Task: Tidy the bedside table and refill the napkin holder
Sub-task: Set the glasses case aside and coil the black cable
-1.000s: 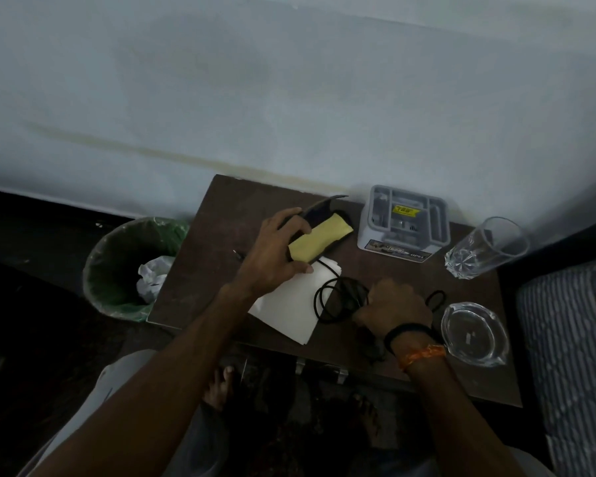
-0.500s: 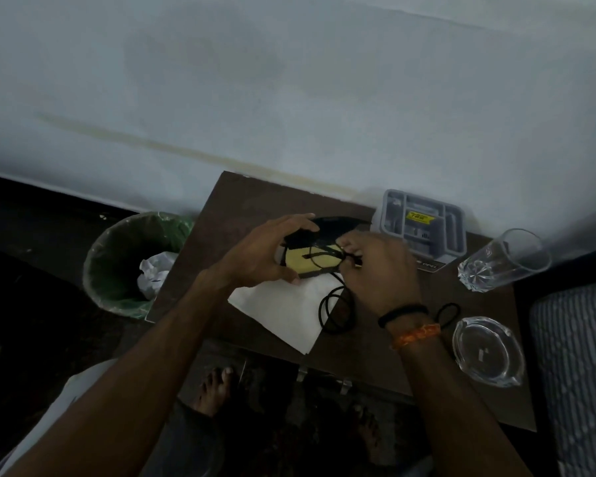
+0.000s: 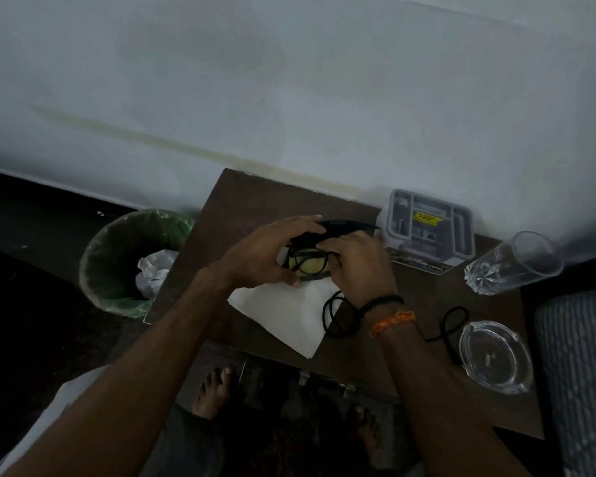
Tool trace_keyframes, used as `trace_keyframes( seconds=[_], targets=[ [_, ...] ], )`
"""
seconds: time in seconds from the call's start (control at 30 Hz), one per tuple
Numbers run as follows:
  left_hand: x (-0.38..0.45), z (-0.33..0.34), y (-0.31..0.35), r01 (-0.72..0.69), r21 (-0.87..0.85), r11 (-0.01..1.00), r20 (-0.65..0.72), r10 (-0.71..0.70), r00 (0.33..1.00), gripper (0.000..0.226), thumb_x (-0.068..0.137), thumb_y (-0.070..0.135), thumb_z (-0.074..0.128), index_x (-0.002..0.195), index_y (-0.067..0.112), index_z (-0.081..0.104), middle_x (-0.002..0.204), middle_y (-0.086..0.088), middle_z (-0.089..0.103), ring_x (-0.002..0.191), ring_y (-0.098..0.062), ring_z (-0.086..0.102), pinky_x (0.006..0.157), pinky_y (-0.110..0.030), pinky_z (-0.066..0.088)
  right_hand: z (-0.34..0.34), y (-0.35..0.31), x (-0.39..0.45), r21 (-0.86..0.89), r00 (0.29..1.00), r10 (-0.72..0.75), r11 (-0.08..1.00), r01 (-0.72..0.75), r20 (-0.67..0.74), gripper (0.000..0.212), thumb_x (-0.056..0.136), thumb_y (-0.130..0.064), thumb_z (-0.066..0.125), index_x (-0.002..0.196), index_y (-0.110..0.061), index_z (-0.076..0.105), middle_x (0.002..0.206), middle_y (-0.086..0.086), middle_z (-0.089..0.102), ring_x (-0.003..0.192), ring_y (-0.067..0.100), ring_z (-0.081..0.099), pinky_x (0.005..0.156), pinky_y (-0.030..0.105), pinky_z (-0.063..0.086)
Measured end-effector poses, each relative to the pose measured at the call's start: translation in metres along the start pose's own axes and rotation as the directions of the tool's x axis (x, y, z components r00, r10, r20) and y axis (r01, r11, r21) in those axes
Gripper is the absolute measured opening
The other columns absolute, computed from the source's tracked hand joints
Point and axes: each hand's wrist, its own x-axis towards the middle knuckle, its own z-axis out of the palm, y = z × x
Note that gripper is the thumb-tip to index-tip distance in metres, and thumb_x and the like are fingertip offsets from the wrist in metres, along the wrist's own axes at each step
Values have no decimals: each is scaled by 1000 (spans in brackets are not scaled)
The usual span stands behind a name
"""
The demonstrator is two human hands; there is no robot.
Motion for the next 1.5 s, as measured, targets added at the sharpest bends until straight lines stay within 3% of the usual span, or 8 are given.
trace_keyframes(
  seconds=[0.27,0.43,0.5,0.63,0.9,1.03,1.37,1.5],
  targets=[
    [-2,0,-2,-17,16,1000,11,17,1000,87,62,20,90,140,20,51,155,5,41,142,-10,38,116,-37,35,7,-2,1,-63,998,63,996,-65,-24,32,66,4,71,91,-14,79,76,7,75,74,33,63,63,33,49],
    [-2,0,-2,-19,40,999,18,18,1000,80,63,17,89,135,24,54,155,7,41,141,-10,38,115,-39,37,-8,-9,-1,84,993,119,990,-117,-14,38,71,0,66,105,-13,77,96,9,76,92,32,64,79,32,48],
    [-3,0,-2,-10,61,998,31,8,999,74,65,17,88,130,26,55,156,6,39,141,-12,38,114,-41,38,-22,-11,-3,195,970,222,960,-200,-97,33,74,-5,64,102,-15,77,97,4,76,92,24,68,83,33,56],
    [-4,0,3,-17,73,997,15,16,1000,51,70,13,84,108,27,53,152,4,43,137,-11,40,109,-39,43,-48,-3,-13,243,880,355,927,-287,-315,16,76,-7,64,76,-20,74,76,-6,73,66,9,63,65,26,55],
    [-2,3,9,-91,154,984,-10,94,996,56,72,15,71,124,22,50,125,3,50,110,-15,52,85,-36,54,-48,14,-30,91,820,573,815,-572,22,19,81,-34,46,73,-19,55,73,-3,54,83,27,62,66,23,31],
    [0,6,7,-110,187,976,-14,115,993,47,70,18,67,116,21,57,122,1,52,110,-18,53,86,-40,53,-42,14,-29,207,759,616,731,-651,211,33,84,-26,70,115,-15,65,112,7,68,110,26,62,91,31,47],
    [4,15,11,-65,348,935,-61,92,994,48,75,21,78,115,21,51,126,-3,49,105,-18,51,78,-30,52,-30,6,-25,349,725,663,646,-679,185,60,71,-19,73,128,-21,55,121,4,67,111,24,63,97,44,52],
    [1,5,13,-101,256,961,-102,131,986,45,76,15,76,115,16,55,126,-5,50,108,-18,52,81,-27,52,-31,-1,-22,551,661,730,483,-680,175,64,67,-43,74,125,-21,59,123,-1,63,112,20,62,94,44,54]
  ],
)
